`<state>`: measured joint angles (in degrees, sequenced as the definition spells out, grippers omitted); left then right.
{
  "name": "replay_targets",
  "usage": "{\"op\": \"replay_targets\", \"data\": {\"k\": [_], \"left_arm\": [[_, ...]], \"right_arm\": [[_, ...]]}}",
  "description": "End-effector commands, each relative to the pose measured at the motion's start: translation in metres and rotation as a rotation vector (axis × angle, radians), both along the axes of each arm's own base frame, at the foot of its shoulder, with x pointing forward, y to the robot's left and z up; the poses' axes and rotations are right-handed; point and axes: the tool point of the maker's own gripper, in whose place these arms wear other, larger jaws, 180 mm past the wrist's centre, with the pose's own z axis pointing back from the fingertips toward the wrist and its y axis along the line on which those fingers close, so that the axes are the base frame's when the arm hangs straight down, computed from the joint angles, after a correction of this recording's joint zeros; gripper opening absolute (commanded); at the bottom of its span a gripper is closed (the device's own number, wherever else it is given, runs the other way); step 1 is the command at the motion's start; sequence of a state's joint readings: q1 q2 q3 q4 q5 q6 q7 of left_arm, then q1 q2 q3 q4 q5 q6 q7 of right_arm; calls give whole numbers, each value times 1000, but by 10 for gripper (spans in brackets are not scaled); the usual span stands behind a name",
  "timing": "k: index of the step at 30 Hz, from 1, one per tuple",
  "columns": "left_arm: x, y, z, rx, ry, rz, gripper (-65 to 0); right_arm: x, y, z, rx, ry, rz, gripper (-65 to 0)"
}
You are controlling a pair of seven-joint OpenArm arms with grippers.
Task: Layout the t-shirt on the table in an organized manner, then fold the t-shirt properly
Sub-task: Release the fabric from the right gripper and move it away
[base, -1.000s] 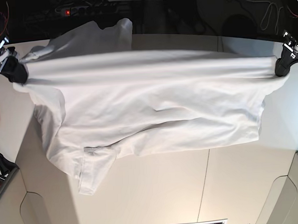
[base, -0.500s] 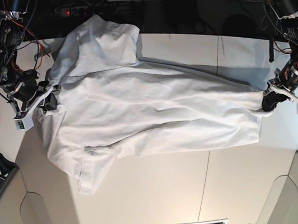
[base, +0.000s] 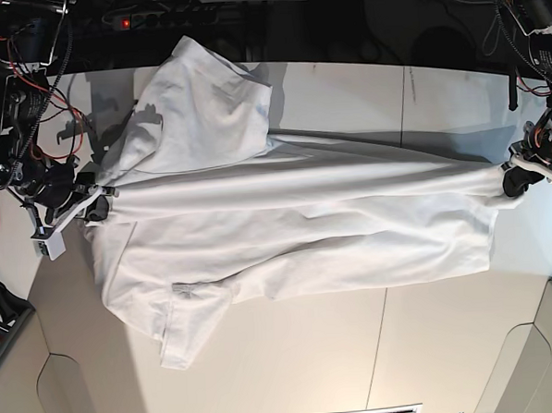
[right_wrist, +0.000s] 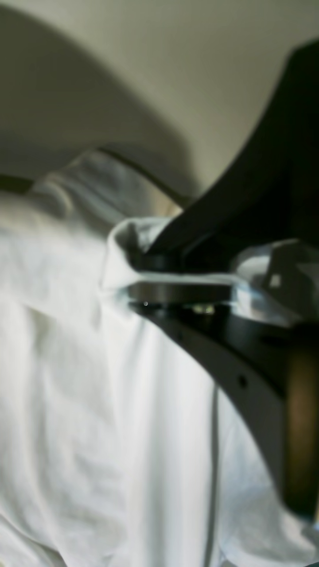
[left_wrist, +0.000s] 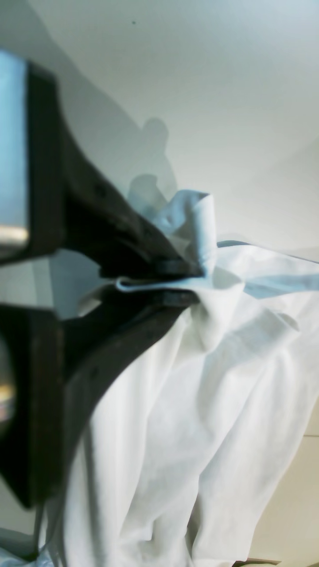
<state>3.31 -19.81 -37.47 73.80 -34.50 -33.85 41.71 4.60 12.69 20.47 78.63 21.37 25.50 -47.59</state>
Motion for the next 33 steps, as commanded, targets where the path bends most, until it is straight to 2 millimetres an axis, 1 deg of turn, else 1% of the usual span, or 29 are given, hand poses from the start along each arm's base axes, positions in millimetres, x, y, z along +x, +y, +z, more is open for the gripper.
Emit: {"op": "replay_targets", "data": {"k": [1, 6, 8, 9, 10, 11, 17, 19, 22, 25, 27, 30, 33], "left_arm": [[9, 14, 19, 33, -59, 24, -650], [9, 14, 19, 33, -61, 25, -650], [9, 14, 19, 33, -61, 25, -524], [9, 14, 19, 33, -61, 25, -470], [10, 14, 19, 33, -61, 25, -435], [10, 14, 19, 33, -61, 25, -421], [10, 14, 19, 33, -62, 25, -421], [10, 14, 19, 34, -61, 25, -421], [9, 15, 19, 35, -61, 25, -421], [10, 15, 20, 36, -68, 28, -421], [10, 15, 21, 37, -73, 29, -421], [11, 15, 21, 31, -77, 30, -421], [11, 14, 23, 21, -85, 32, -421]], "right_arm": [[14, -10, 15, -23, -58, -13, -650], [14, -9, 15, -19, -60, -12, -650], [14, -9, 15, -19, -60, -12, -494], [14, -9, 15, -19, -60, -12, -437], [14, -9, 15, -19, -60, -12, -406], [14, -9, 15, -19, -60, -12, -401], [15, -8, 16, -12, -64, -13, -402], [20, -13, 22, -23, -93, -18, -402], [35, -32, 41, -71, -146, -27, -402], [49, -55, 70, -117, -208, -48, -402], [54, -64, 88, -126, -240, -57, -402], [52, -62, 107, -92, -257, -51, -422], [44, -46, 115, -47, -251, 6, -454]]}}
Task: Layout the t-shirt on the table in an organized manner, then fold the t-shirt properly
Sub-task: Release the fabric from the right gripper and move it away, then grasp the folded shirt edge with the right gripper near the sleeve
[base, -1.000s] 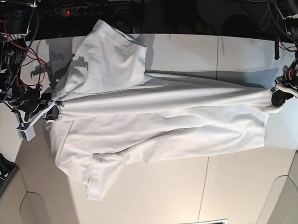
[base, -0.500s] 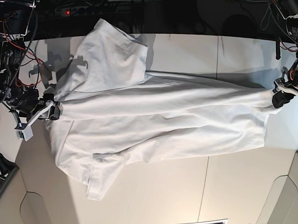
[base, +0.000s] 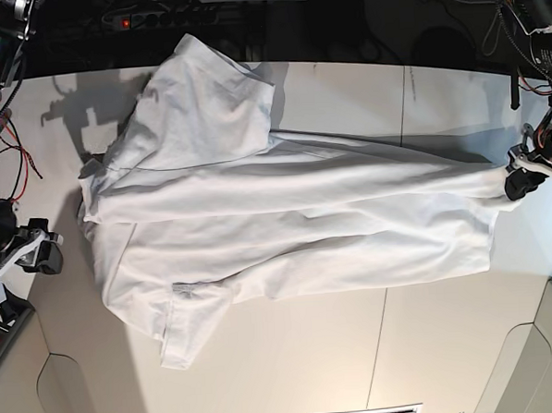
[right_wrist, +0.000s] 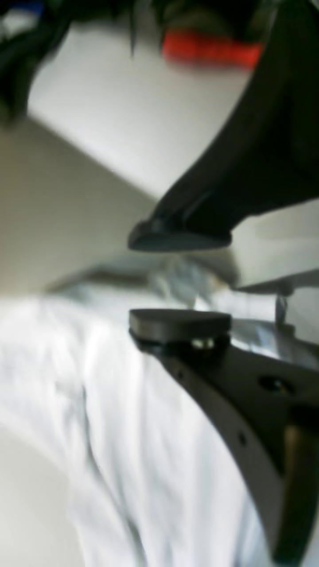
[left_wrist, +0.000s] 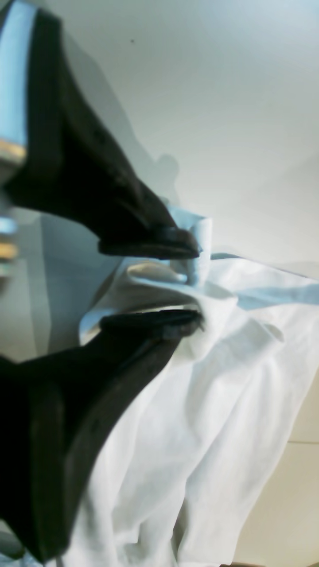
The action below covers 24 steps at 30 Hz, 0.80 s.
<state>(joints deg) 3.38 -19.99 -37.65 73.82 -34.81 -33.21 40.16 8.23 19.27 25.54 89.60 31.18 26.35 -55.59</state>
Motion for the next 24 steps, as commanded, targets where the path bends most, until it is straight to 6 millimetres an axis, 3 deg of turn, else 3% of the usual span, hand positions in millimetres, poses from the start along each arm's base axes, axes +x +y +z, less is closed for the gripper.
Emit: {"op": "replay_targets", "data": {"k": [1, 7, 12, 17, 20, 24], "left_arm": [[9, 9, 19, 16, -61, 10, -421], [8, 9, 17, 22, -54, 9, -421], [7, 9, 17, 22, -53, 9, -421], [7, 9, 16, 22, -52, 8, -421], [7, 9, 16, 21, -50, 8, -421], [7, 9, 16, 21, -51, 8, -421]], "right_arm": [[6, 3, 19, -1, -63, 29, -462], [-36, 40, 3, 77, -11, 157, -462], [-87, 57, -21, 105, 79, 185, -462], [-139, 80, -29, 120, 152, 248, -461], [-167, 86, -30, 108, 193, 271, -461], [-187, 81, -34, 105, 227, 247, -461]]}}
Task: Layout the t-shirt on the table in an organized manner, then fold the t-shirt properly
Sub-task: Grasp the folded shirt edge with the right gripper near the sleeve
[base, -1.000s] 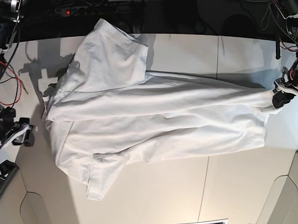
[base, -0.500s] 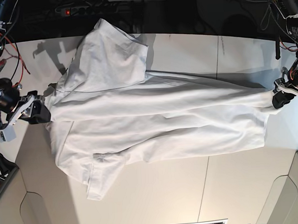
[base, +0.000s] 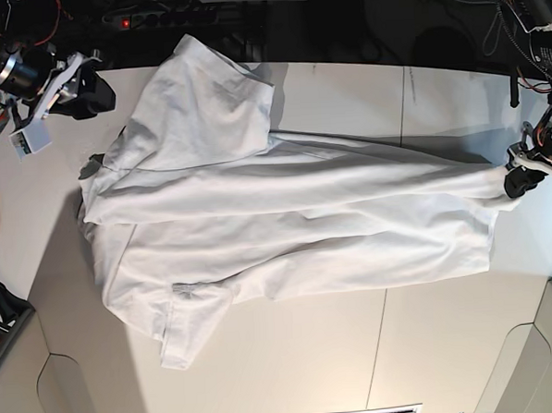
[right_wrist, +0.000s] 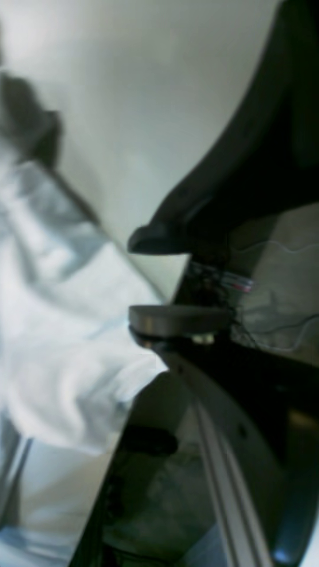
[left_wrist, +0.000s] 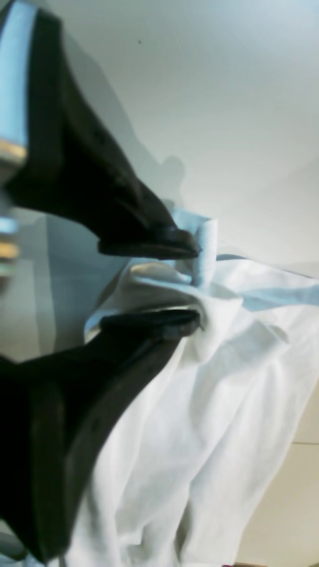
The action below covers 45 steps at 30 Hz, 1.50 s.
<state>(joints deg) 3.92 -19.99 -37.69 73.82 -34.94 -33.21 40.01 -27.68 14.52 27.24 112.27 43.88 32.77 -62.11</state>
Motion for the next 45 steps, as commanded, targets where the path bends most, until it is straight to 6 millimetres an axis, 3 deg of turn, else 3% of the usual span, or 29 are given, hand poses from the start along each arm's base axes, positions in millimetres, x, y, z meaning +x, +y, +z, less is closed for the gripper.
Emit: {"op": "replay_targets", "data": {"k": [1, 6, 10, 12, 19, 25, 36, 37, 39, 42, 45], "left_arm": [[10, 9, 18, 22, -56, 6, -421], [11, 4, 19, 7, -70, -1, -421], [12, 2, 18, 1, -71, -1, -421], [12, 2, 18, 1, -72, -4, -421], [12, 2, 19, -4, -78, -3, -421], [13, 1, 20, -9, -82, -2, -421], [12, 1, 20, -9, -81, -2, -422], [12, 1, 20, -9, -81, -2, -422], [12, 1, 20, -9, -81, -2, -422], [12, 1, 20, -9, -81, -2, -422], [13, 1, 20, -9, -82, -2, -422]], "right_arm": [[4, -1, 7, 11, -42, -18, -461], [-3, 12, -9, 107, -33, -136, -440], [-4, 18, -33, 181, 17, -206, -301], [-5, 15, -48, 205, 52, -238, -265], [-7, 18, -82, 313, 146, -326, -266], [-2, 25, -85, 332, 154, -313, -266], [-15, 68, -90, 366, 234, -172, -269], [-15, 69, -90, 367, 235, -169, -279], [-15, 69, -90, 367, 234, -169, -377], [-13, 70, -87, 381, 227, -172, -649], [-4, 79, -73, 470, 204, -180, -650]]}}
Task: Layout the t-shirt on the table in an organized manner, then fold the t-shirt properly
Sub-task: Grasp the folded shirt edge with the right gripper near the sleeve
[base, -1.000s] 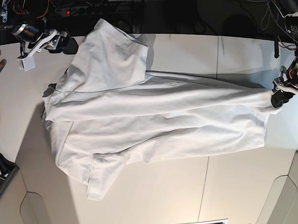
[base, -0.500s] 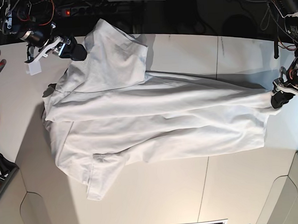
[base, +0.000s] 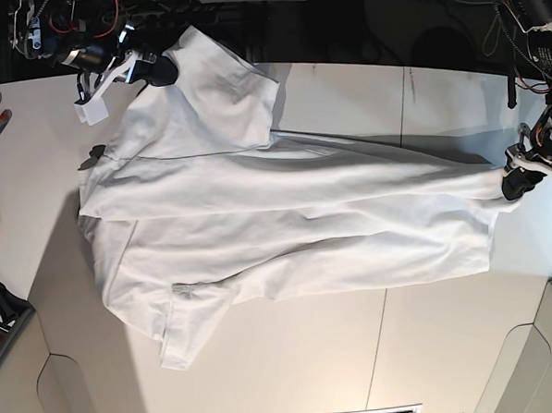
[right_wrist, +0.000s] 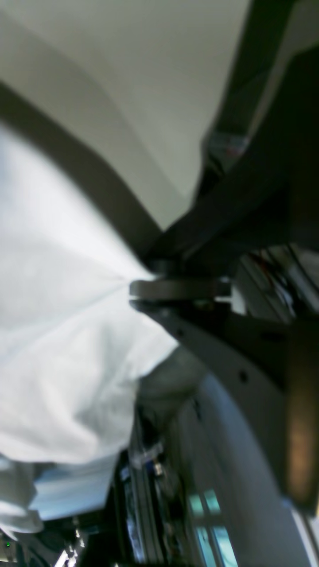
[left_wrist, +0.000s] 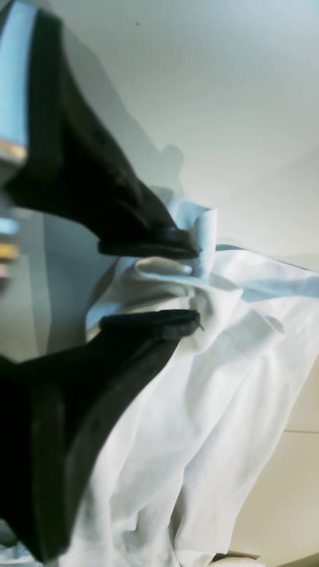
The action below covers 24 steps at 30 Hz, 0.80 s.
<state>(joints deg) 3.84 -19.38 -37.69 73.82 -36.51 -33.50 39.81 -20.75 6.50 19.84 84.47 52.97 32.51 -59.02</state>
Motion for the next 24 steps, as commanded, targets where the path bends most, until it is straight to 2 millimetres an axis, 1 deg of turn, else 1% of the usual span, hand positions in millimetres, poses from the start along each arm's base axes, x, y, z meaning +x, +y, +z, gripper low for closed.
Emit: {"op": "replay_targets", "data": {"k": [1, 4, 10, 16, 20, 24], "left_arm": [[10, 7, 18, 21, -57, -3, -422], [10, 7, 18, 21, -58, -3, -422], [10, 7, 18, 21, -57, -3, -422], [10, 7, 18, 21, -57, -2, -422], [10, 7, 18, 21, -57, -3, -422], [10, 7, 18, 21, -57, -3, -422]], "right_arm": [[18, 3, 16, 41, -65, -16, -650], [40, 6, 30, 68, -124, -15, -650], [97, 10, 59, 73, -265, 1, -650], [148, 27, 91, 63, -402, 59, -650], [180, 38, 111, 18, -504, 91, -650], [206, 42, 122, -78, -586, 130, -650]]}}
